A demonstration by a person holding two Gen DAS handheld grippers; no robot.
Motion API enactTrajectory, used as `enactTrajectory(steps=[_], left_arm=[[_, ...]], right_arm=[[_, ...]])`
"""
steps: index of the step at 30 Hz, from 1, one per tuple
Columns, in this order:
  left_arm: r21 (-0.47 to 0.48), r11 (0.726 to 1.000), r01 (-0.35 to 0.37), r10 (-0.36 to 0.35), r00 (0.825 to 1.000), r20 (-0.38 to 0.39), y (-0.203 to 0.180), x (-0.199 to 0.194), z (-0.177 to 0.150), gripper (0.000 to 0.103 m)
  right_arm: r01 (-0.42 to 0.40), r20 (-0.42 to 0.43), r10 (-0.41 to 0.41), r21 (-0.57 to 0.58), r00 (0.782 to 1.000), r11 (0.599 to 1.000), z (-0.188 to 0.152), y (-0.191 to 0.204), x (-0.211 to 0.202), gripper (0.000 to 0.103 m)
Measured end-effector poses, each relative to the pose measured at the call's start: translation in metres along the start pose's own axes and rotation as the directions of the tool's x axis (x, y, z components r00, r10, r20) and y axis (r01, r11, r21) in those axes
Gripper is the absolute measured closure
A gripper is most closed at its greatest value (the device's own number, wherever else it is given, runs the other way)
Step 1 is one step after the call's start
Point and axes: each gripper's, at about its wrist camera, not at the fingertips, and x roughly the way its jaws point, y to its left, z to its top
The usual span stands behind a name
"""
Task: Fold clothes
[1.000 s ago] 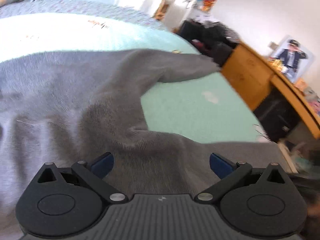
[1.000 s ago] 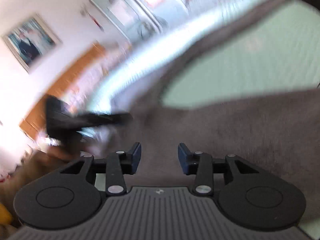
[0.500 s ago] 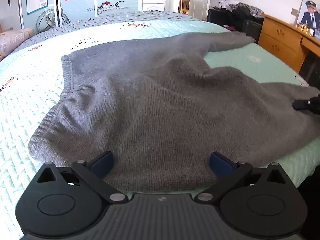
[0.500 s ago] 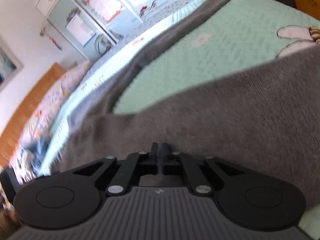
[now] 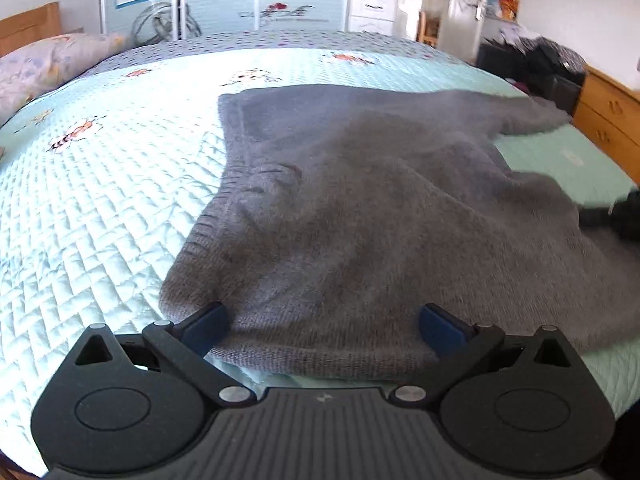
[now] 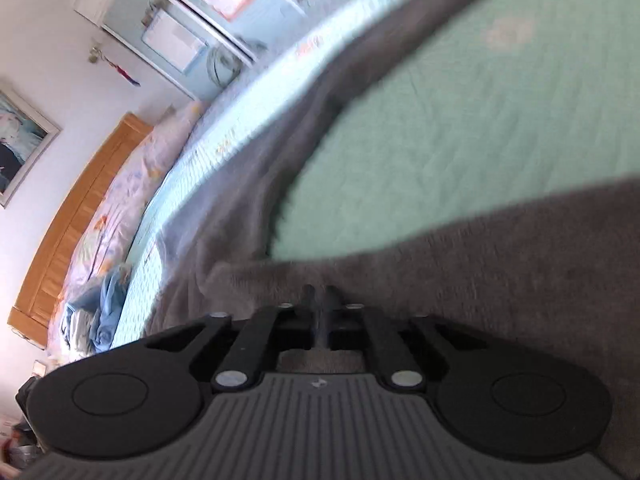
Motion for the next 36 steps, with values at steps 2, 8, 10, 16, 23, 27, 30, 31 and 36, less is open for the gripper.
enactTrajectory(steps=[2, 8, 10, 16, 23, 27, 30, 31, 36], left_arm=[[-0.016, 1.000, 0.015, -0.015, 1.000, -0.007, 0.000, 0.000, 0.002, 0.000], [-0.184, 0.972, 0.145, -0.141, 0.989, 0.034, 0.013, -0.017, 0.018, 0.001], [-0.206, 0.963, 0.176, -0.163, 0.983, 0.079, 0.016, -0.026, 0.026, 0.001], [-0.240, 0.963, 0.119, -0.085, 0.985, 0.148, 0.016, -0.034, 0.073, 0.001], [-0.019, 1.000, 0.013, -0.011, 0.991, 0.137, 0.009, -0.006, 0.150, 0.001], [0.075, 0.997, -0.013, 0.005, 0.994, 0.107, 0.019, 0.027, 0.182, 0.001], [0.108, 0.994, 0.016, -0.027, 0.994, 0.106, 0.037, 0.043, 0.198, 0.001], [0.124, 0.992, 0.023, -0.036, 0.994, 0.101, 0.042, 0.050, 0.203, 0.001], [0.205, 0.979, -0.009, 0.005, 1.000, 0.020, 0.056, 0.104, 0.206, 0.002]], right_arm=[[-0.053, 0.019, 0.052, 0.021, 0.998, 0.998, -0.005, -0.005, -0.007, 0.048], [0.024, 0.044, -0.028, 0.080, 0.999, 0.997, -0.004, -0.032, -0.018, 0.094], [-0.016, 0.089, 0.008, 0.083, 0.996, 0.996, -0.006, -0.031, -0.025, 0.071], [-0.212, 0.213, 0.177, 0.155, 0.961, 0.965, -0.005, -0.039, -0.017, 0.036], [-0.333, 0.259, 0.295, 0.116, 0.920, 0.936, -0.014, -0.067, -0.009, 0.048], [-0.335, 0.257, 0.300, 0.104, 0.919, 0.936, -0.015, -0.069, -0.019, 0.048], [-0.360, 0.270, 0.320, 0.114, 0.908, 0.926, -0.017, -0.075, -0.024, 0.048], [-0.369, 0.273, 0.328, 0.116, 0.904, 0.922, -0.017, -0.075, -0.026, 0.048], [-0.412, 0.289, 0.363, 0.131, 0.886, 0.902, -0.017, -0.071, -0.021, 0.047]])
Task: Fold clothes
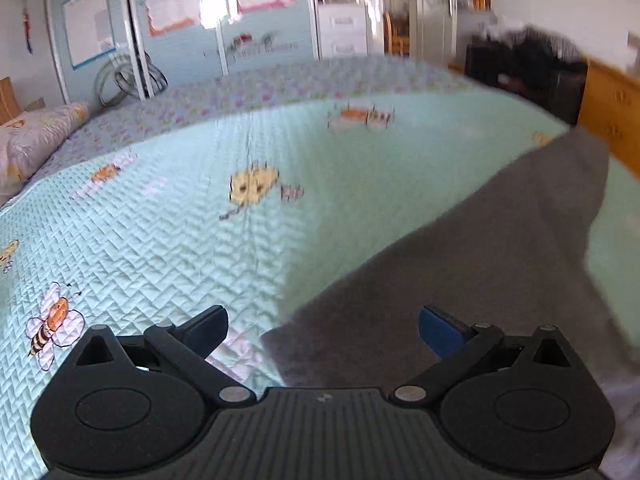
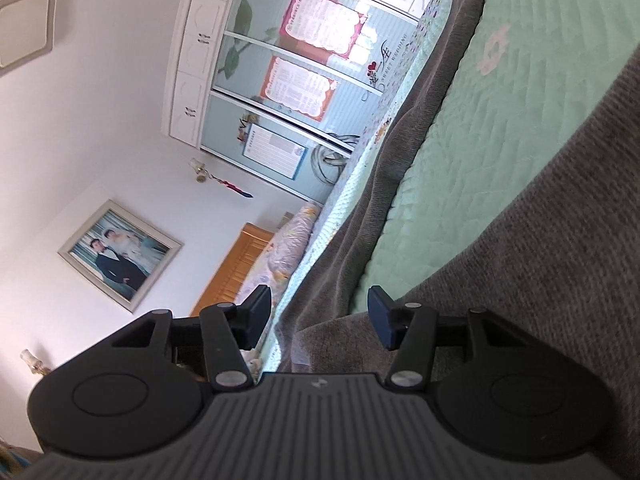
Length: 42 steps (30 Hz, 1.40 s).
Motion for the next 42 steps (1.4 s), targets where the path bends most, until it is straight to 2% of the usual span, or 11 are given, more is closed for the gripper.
enactTrajectory(steps=[7, 11, 16, 25, 27, 28, 29, 30, 32, 36, 42], left_arm=[[0.033, 0.997, 0.075, -0.073, 0.995, -0.063, 0.005, 0.040, 0.002, 0.004], [0.103, 0.990, 0.097, -0.085, 0.990, -0.113, -0.002, 0.059, 0.008, 0.017], [0.104, 0.984, 0.146, -0.130, 0.981, -0.144, -0.002, 0.069, 0.016, 0.017], [0.105, 0.983, 0.150, -0.128, 0.974, -0.190, -0.005, 0.081, 0.021, 0.026], [0.104, 0.983, 0.151, -0.127, 0.971, -0.204, -0.008, 0.083, 0.022, 0.033], [0.106, 0.982, 0.155, -0.130, 0.970, -0.207, -0.009, 0.082, 0.023, 0.043], [0.108, 0.981, 0.159, -0.134, 0.969, -0.210, -0.011, 0.082, 0.023, 0.058], [0.113, 0.981, 0.161, -0.134, 0.968, -0.212, -0.013, 0.081, 0.024, 0.067], [0.152, 0.979, 0.138, -0.105, 0.973, -0.206, -0.022, 0.078, 0.026, 0.099], [0.244, 0.963, 0.113, -0.063, 0.977, -0.204, -0.040, 0.069, 0.025, 0.099], [0.314, 0.945, 0.094, -0.059, 0.991, -0.119, -0.055, 0.029, 0.029, 0.100]], right_arm=[[-0.010, 0.000, 0.010, 0.005, 1.000, 1.000, 0.000, 0.003, 0.004, 0.047], [-0.021, 0.001, 0.021, 0.010, 1.000, 1.000, 0.002, 0.003, 0.001, 0.047], [-0.028, 0.003, 0.028, 0.015, 1.000, 0.999, 0.001, 0.004, -0.004, 0.046], [-0.050, 0.010, 0.050, 0.023, 0.999, 0.998, -0.002, 0.009, -0.018, 0.044], [-0.055, 0.011, 0.055, 0.024, 0.998, 0.998, -0.003, 0.010, -0.021, 0.043], [-0.057, 0.012, 0.056, 0.024, 0.998, 0.998, -0.004, 0.010, -0.021, 0.043], [-0.058, 0.012, 0.058, 0.025, 0.998, 0.998, -0.004, 0.010, -0.022, 0.043], [-0.060, 0.013, 0.059, 0.025, 0.998, 0.998, -0.004, 0.009, -0.023, 0.043], [-0.063, 0.014, 0.063, 0.026, 0.998, 0.998, -0.005, 0.009, -0.025, 0.042], [-0.072, 0.015, 0.072, 0.027, 0.997, 0.997, -0.005, 0.010, -0.031, 0.041], [-0.080, 0.016, 0.079, 0.026, 0.997, 0.996, -0.005, 0.010, -0.035, 0.041]])
